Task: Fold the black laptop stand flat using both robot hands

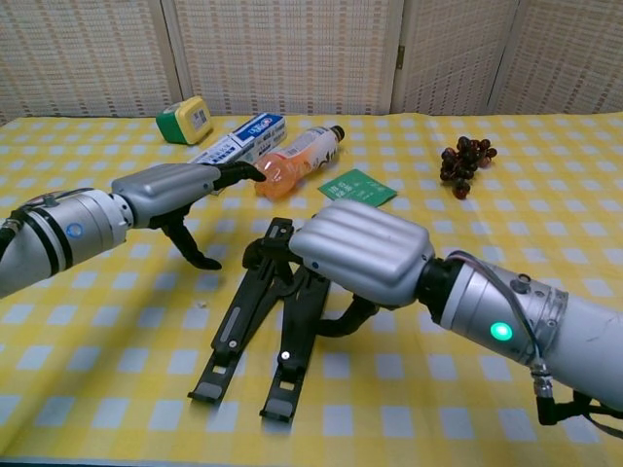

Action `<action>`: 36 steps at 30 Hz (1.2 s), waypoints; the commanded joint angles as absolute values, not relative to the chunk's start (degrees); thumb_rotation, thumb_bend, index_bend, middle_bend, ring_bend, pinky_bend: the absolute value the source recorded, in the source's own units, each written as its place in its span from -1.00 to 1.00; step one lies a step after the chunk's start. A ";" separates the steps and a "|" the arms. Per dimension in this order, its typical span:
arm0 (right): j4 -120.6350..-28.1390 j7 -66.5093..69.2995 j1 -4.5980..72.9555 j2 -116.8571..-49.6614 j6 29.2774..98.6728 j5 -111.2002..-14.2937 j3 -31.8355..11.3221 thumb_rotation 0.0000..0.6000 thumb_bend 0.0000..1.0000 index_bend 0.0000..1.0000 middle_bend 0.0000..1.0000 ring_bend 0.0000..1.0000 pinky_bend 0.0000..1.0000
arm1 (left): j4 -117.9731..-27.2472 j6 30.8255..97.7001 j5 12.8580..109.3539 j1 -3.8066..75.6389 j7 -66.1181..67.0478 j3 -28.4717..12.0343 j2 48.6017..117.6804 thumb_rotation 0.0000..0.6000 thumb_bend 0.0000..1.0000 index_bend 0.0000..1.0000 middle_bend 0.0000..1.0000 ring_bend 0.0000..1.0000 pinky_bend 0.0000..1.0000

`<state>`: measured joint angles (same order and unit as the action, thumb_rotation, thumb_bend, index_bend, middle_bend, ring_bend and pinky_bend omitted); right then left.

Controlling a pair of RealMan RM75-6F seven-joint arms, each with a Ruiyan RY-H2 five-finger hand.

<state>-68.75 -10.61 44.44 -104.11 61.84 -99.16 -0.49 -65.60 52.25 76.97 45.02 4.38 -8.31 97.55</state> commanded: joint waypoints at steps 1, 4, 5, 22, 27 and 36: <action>-78.89 -14.28 48.59 -96.56 52.08 -96.00 -1.79 1.00 -0.52 -0.83 -0.46 -0.40 -0.62 | -66.98 53.16 76.52 44.33 4.43 -8.72 95.94 1.00 -0.65 -1.00 -1.00 -1.00 -1.00; -83.08 -18.16 51.27 -93.61 44.96 -92.68 -2.92 1.00 -0.52 -0.98 -0.67 -0.65 -0.86 | -68.28 53.72 76.02 43.75 4.17 -8.98 94.63 1.00 -0.65 -1.00 -1.00 -1.00 -1.00; -84.24 -19.82 52.29 -92.75 42.19 -90.97 -3.46 1.00 -0.52 -1.00 -0.73 -0.72 -0.92 | -68.70 53.87 75.89 43.55 4.05 -9.02 94.15 1.00 -0.65 -1.00 -1.00 -1.00 -1.00; -81.99 -34.21 61.70 -95.31 29.26 -74.93 -6.85 1.00 -0.51 -1.00 -0.92 -0.96 -1.00 | -69.67 54.88 74.98 41.92 2.67 -8.92 91.56 1.00 -0.65 -1.00 -1.00 -1.00 -1.00; -80.77 -36.01 63.85 -96.35 27.87 -70.79 -6.27 1.00 -0.52 -1.00 -0.88 -0.97 -1.00 | -69.39 55.11 74.95 41.55 2.07 -8.82 91.38 1.00 -0.65 -1.00 -1.00 -1.00 -1.00; -80.78 -38.00 66.42 -96.33 28.40 -65.89 -4.51 1.00 -0.52 -1.00 -0.72 -0.89 -1.00 | -69.03 55.15 75.00 41.40 1.42 -8.80 91.48 1.00 -0.65 -1.00 -1.00 -1.00 -1.00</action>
